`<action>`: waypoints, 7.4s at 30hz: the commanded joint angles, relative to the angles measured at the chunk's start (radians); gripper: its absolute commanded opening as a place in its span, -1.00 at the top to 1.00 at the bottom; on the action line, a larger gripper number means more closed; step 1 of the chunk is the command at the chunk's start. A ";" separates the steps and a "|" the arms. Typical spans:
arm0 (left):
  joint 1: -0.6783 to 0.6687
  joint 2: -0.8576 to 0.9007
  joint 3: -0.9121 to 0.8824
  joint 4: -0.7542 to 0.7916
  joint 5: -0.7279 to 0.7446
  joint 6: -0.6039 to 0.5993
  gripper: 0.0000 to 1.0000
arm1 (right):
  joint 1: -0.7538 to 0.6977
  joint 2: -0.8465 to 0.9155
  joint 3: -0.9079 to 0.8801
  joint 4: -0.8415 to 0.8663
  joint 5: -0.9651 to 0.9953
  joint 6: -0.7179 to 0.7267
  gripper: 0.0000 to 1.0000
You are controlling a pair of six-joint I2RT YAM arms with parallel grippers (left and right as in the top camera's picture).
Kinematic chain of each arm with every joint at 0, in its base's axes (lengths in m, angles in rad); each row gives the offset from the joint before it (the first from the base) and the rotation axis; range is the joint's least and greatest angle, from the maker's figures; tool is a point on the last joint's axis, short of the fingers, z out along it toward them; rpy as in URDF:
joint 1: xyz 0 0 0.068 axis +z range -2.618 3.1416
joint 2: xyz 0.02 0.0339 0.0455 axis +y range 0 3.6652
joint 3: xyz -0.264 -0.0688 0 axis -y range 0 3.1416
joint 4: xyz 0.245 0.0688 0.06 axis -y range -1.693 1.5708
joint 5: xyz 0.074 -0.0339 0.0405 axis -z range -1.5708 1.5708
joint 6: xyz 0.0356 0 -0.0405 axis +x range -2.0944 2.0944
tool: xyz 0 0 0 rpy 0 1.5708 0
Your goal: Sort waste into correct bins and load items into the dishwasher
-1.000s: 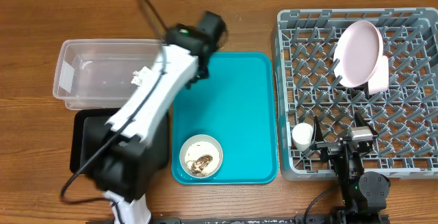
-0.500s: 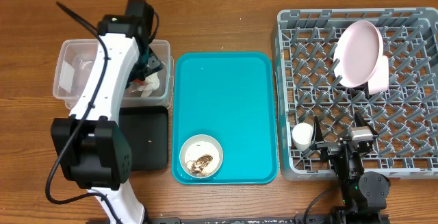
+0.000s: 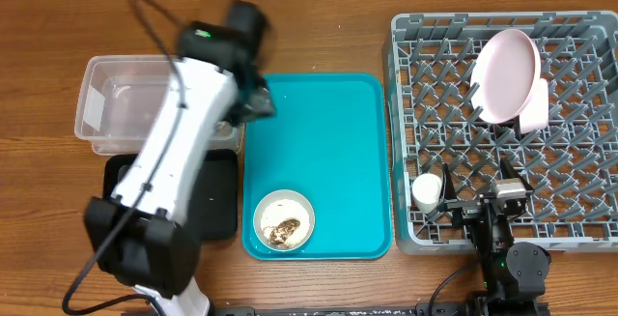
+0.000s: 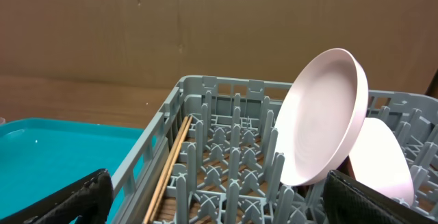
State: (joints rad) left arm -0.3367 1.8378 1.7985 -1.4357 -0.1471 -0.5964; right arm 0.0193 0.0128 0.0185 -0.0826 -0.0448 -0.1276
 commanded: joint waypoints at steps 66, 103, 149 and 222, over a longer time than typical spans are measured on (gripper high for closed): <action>0.133 -0.424 -0.602 0.393 0.587 0.317 0.91 | -0.008 -0.010 -0.011 0.003 0.000 0.008 -1.00; 1.089 -0.405 -1.128 0.473 1.728 1.035 0.92 | -0.008 -0.010 -0.010 0.003 0.000 0.008 -1.00; -0.095 -0.224 -0.765 2.058 1.031 -0.444 0.92 | -0.008 -0.010 -0.010 0.003 0.000 0.008 -0.99; -0.457 0.432 0.572 0.591 0.255 0.497 0.29 | -0.008 -0.010 -0.010 0.003 0.000 0.008 -1.00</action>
State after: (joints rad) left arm -0.7795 2.2597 2.3684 -0.8532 0.1787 -0.2523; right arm 0.0193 0.0128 0.0185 -0.0830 -0.0452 -0.1272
